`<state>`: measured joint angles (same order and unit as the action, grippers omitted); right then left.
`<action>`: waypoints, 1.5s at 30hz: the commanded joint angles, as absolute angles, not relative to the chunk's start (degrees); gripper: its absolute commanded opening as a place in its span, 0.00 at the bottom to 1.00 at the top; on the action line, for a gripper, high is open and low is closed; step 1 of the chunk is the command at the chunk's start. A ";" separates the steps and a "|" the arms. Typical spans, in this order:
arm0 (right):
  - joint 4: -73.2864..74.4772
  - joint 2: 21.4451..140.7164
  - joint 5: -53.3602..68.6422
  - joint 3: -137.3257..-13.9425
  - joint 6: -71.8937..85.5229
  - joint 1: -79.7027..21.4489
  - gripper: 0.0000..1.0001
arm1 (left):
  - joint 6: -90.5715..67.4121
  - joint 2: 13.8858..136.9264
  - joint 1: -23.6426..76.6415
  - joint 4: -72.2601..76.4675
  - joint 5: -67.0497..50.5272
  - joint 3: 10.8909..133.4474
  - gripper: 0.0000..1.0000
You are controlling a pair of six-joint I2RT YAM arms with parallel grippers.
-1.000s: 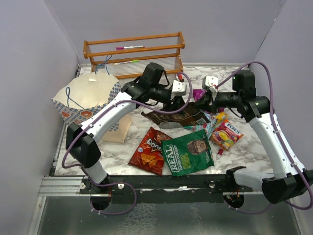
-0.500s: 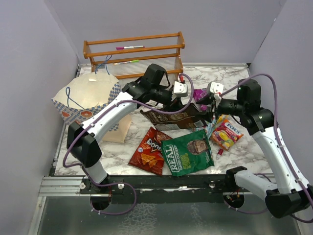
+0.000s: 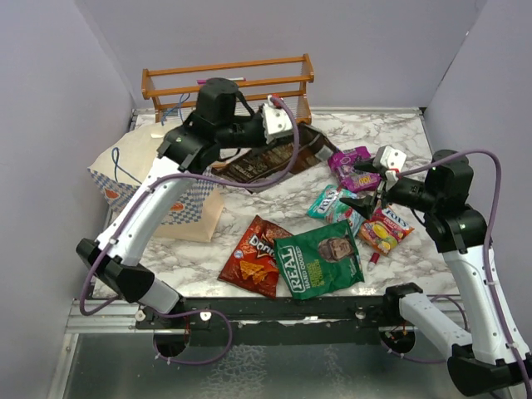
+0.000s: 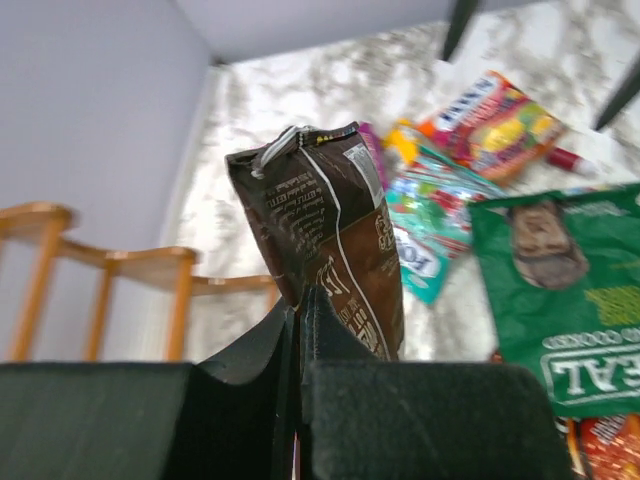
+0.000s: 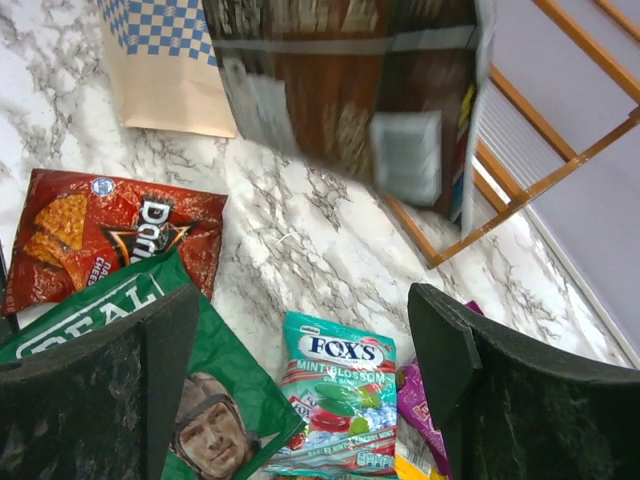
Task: Place the snacks into the paper bag
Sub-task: Pick up the snack from the center of the board, then place the snack in the paper bag.
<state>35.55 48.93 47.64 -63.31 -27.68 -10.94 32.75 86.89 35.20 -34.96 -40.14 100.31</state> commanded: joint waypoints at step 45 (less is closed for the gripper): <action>31.64 46.20 50.09 -58.18 -25.23 -9.49 0.86 | 51.53 85.00 -10.60 -45.06 -49.06 122.23 0.00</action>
